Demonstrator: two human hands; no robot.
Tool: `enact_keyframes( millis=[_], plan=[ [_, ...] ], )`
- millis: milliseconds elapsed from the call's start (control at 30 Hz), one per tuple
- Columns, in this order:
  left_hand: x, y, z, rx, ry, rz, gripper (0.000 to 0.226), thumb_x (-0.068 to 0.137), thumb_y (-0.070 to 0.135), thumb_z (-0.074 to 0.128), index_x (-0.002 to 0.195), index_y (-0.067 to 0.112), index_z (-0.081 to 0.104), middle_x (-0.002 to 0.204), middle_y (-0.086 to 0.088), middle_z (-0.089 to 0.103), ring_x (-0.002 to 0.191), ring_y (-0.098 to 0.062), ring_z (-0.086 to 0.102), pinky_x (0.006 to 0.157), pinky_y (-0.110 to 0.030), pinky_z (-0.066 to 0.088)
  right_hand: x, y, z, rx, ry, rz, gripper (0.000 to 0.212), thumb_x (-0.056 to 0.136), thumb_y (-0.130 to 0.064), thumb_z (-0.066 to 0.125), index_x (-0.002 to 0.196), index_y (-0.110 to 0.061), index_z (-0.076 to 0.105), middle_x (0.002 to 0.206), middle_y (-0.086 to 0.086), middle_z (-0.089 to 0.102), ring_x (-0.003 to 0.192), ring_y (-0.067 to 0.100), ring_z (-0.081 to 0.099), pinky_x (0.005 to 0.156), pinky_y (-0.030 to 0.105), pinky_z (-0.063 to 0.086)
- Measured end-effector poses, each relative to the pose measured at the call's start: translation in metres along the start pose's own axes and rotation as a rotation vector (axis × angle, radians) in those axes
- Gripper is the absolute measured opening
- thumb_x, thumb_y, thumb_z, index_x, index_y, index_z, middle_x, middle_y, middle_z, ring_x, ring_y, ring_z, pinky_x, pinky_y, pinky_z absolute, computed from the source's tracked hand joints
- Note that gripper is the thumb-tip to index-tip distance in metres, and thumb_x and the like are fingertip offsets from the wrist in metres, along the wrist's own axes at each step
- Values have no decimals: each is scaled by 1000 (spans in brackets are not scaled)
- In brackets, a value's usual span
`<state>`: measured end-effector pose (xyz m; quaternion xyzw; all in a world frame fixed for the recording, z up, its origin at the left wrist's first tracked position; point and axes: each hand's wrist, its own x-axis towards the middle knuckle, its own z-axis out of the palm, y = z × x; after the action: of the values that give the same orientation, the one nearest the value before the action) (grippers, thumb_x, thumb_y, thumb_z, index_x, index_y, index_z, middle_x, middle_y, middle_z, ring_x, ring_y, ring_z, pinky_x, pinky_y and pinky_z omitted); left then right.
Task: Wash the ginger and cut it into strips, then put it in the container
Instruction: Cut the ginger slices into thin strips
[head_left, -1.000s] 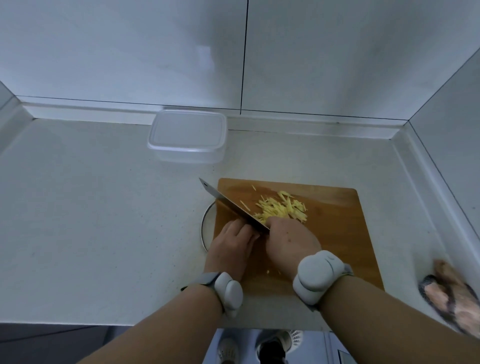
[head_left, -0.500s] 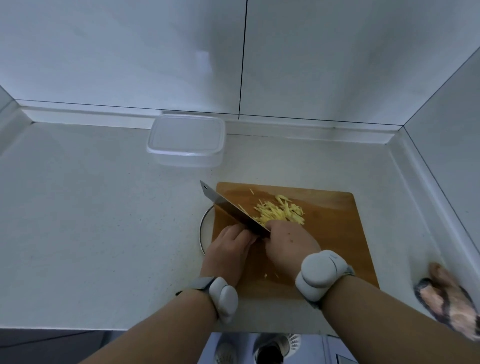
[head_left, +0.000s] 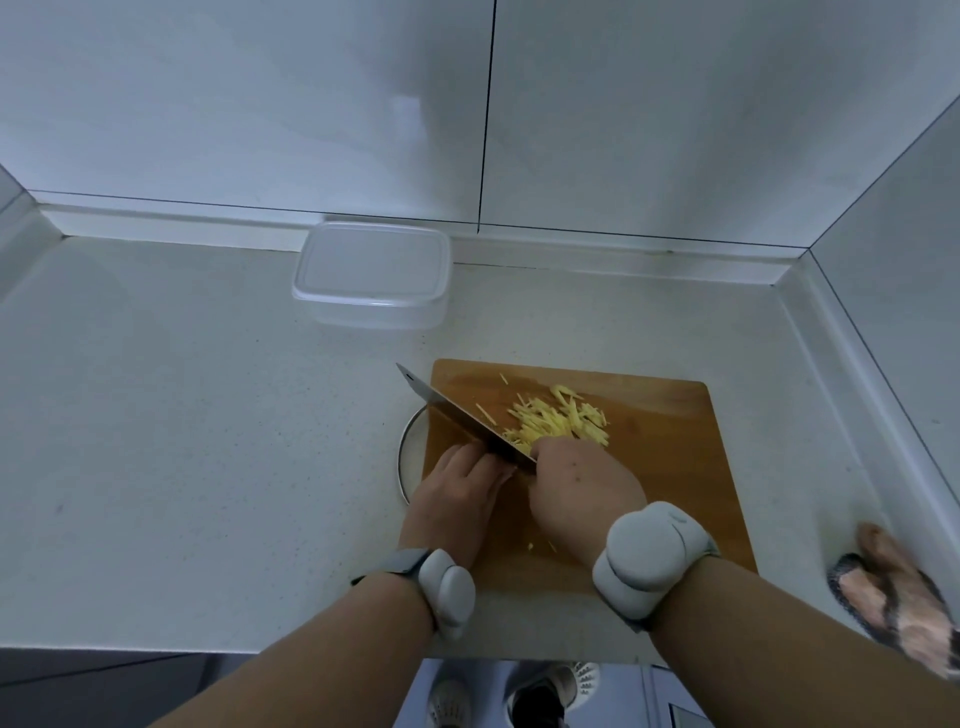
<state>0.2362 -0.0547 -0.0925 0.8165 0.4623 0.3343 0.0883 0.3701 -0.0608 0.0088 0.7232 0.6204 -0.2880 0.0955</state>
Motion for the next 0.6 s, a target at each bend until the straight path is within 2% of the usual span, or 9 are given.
enact_keyframes(
  millis=[167, 333, 433, 600],
  plan=[
    [-1, 0, -1, -30, -1, -8, 23, 90, 25, 51, 93, 13, 70, 91, -5, 67, 82, -22, 59, 63, -27, 51, 5, 2, 2, 61, 17, -15, 16, 99, -11, 45, 101, -15, 60, 89, 8, 63, 73, 25, 59, 61, 32, 46],
    [1, -1, -1, -13, 13, -18, 25, 90, 27, 51, 87, 11, 70, 88, -5, 66, 80, -22, 59, 62, -27, 49, -2, 2, 1, 13, 42, -12, 16, 98, -11, 45, 100, -16, 60, 87, 6, 62, 76, 24, 62, 67, 36, 53],
    [0, -1, 1, -14, 13, -15, 26, 91, 27, 51, 90, 10, 70, 89, -6, 66, 82, -21, 56, 63, -28, 47, 1, -2, 7, 16, 46, -5, 16, 98, -10, 45, 102, -15, 60, 90, 7, 62, 79, 25, 62, 71, 37, 54],
    [-1, -1, 0, -20, 7, -9, 24, 90, 27, 51, 87, 11, 69, 88, -5, 65, 80, -23, 59, 61, -28, 51, 0, 2, 0, 28, 45, -14, 17, 98, -12, 44, 99, -17, 60, 88, 7, 62, 78, 26, 62, 70, 36, 54]
  ],
)
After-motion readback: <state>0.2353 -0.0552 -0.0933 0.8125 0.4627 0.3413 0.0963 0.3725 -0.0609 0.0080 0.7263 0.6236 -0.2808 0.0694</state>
